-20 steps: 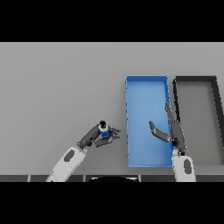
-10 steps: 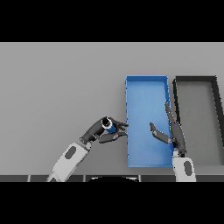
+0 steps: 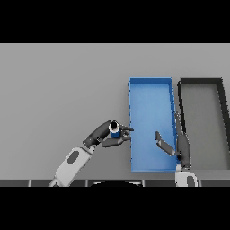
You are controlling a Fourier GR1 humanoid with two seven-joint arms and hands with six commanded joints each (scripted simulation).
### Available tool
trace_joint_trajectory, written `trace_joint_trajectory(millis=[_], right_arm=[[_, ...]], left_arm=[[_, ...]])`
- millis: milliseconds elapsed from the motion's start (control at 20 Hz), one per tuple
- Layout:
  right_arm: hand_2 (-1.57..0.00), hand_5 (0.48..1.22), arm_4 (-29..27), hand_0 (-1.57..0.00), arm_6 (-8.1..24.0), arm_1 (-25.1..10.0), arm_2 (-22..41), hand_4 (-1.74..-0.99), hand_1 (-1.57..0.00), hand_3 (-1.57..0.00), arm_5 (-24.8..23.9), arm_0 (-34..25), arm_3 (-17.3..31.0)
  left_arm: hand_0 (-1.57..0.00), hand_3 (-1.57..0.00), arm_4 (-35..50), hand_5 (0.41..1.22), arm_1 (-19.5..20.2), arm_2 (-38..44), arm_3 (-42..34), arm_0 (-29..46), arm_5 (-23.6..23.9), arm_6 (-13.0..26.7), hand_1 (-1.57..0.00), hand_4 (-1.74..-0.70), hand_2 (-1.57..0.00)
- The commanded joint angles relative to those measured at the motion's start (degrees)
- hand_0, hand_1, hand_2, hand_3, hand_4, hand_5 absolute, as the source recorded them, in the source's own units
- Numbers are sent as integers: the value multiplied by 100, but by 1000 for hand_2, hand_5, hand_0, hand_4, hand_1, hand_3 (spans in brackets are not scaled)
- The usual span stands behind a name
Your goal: Pick up the blue pipe and place it into the blue bin.
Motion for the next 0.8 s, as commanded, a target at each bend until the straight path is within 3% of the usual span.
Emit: trace_joint_trajectory(millis=[0, 100, 150, 200, 250, 450, 600, 750], right_arm=[[1, 643, 152, 1, 73, 92, 47, -1188, 1, 1, -155, 211, -162], [-2, 642, 365, 1, 184, 199, 145, -1184, 1, 1, -306, 420, -420], [-20, 642, 333, 1, 54, 192, 144, -1187, 1, 1, -303, 488, -585], [-41, 648, -93, 1, -131, 175, 110, -1195, -2, 1, -58, 493, -745], [-67, 641, -595, 1, -89, 142, 50, -1198, -12, 0, 244, 395, -798], [-118, 600, -1891, 1, 807, -465, 108, -1224, -23, -1, 1290, -42, -1522], [-106, 568, -2443, 1, 1805, -890, 187, -1247, -11, 0, 1758, -678, -1600], [-90, 558, -2427, 1, 2326, -1003, 509, -1270, -5, 1, 1874, -1358, -1610]], left_arm=[[-1570, -1570, -34, 1220, -44, -23, 6, 34, -12, 6, -1570, -1466, -1570], [-1570, -1570, -77, 1220, -48, 22, -17, 53, -79, -57, -1570, -1467, -1570], [-1570, -1571, -41, 1220, -96, 62, -6, -10, -135, -29, -1570, -1467, -1571], [-1571, -1571, -52, 1221, -110, 79, 0, -3, -176, -31, -1571, -1467, -1571], [-1571, -1571, -79, 1221, -101, 69, -74, 49, -212, -4, -1571, -1467, -1571], [-1571, -1571, -176, 1221, -237, 145, -11, 45, -289, -17, -1571, -1467, -1571], [-1571, -1571, -210, 1221, -262, 164, -120, 95, -396, 59, -1571, -1467, -1571], [-1571, -1571, -287, 1221, -309, 209, -113, 102, -449, 154, -1571, -1467, -1571]])
